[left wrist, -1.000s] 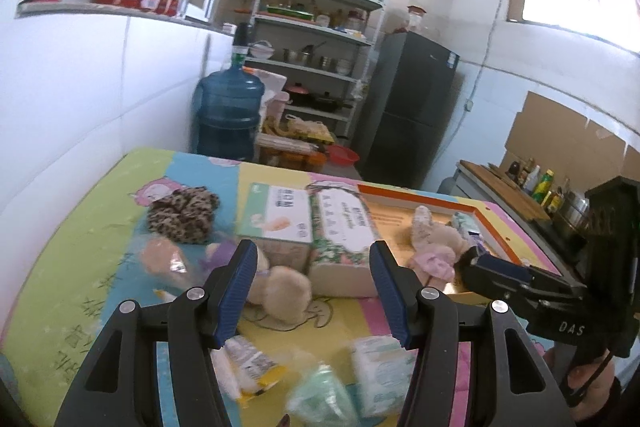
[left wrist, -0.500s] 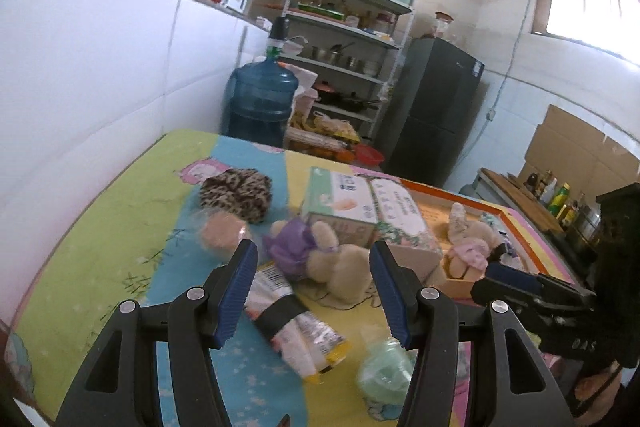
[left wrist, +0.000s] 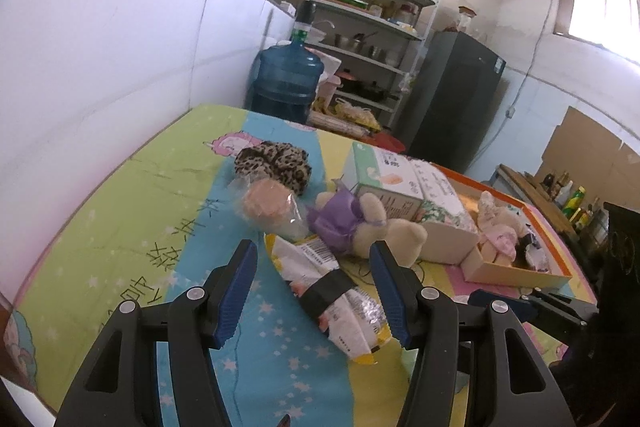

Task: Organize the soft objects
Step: 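Grasp the white-yellow snack bag with the left tool while the right tool grasps the bagged green bath ball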

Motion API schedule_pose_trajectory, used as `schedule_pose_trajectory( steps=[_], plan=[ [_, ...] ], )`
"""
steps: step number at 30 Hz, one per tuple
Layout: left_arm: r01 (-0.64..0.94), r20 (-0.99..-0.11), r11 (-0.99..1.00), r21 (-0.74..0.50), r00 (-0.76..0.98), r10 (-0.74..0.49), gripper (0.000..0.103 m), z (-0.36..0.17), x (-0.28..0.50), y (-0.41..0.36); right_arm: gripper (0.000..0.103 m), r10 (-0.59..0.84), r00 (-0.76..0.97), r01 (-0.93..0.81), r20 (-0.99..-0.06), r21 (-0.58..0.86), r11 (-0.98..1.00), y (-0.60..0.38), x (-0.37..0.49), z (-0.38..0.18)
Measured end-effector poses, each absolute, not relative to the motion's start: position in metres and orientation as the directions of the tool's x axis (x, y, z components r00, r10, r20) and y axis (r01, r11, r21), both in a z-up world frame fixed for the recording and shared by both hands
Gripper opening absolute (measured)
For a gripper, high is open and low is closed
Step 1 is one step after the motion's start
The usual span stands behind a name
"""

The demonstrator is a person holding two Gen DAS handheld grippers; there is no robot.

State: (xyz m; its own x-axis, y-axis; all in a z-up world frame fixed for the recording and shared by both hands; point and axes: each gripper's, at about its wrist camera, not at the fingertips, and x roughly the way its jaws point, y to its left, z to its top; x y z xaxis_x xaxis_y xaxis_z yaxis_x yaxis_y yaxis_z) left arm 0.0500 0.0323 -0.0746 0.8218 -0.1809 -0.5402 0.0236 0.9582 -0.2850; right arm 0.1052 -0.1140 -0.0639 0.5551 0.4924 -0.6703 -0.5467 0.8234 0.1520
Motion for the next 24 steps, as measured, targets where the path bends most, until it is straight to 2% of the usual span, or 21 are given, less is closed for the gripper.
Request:
schedule_pose_trajectory(
  steps=[12, 24],
  plan=[
    [0.02, -0.604, 0.961, -0.276, 0.774, -0.189, 0.06, -0.096, 0.062, 0.027, 0.063, 0.485, 0.509, -0.571, -0.711, 0.143, 0.808, -0.104, 0.111, -0.085],
    [-0.003, -0.649, 0.952, -0.307, 0.732, -0.207, 0.06, -0.112, 0.079, 0.022, 0.063, 0.512, 0.489, -0.584, -0.706, 0.171, 0.794, -0.107, 0.115, -0.094]
  ],
)
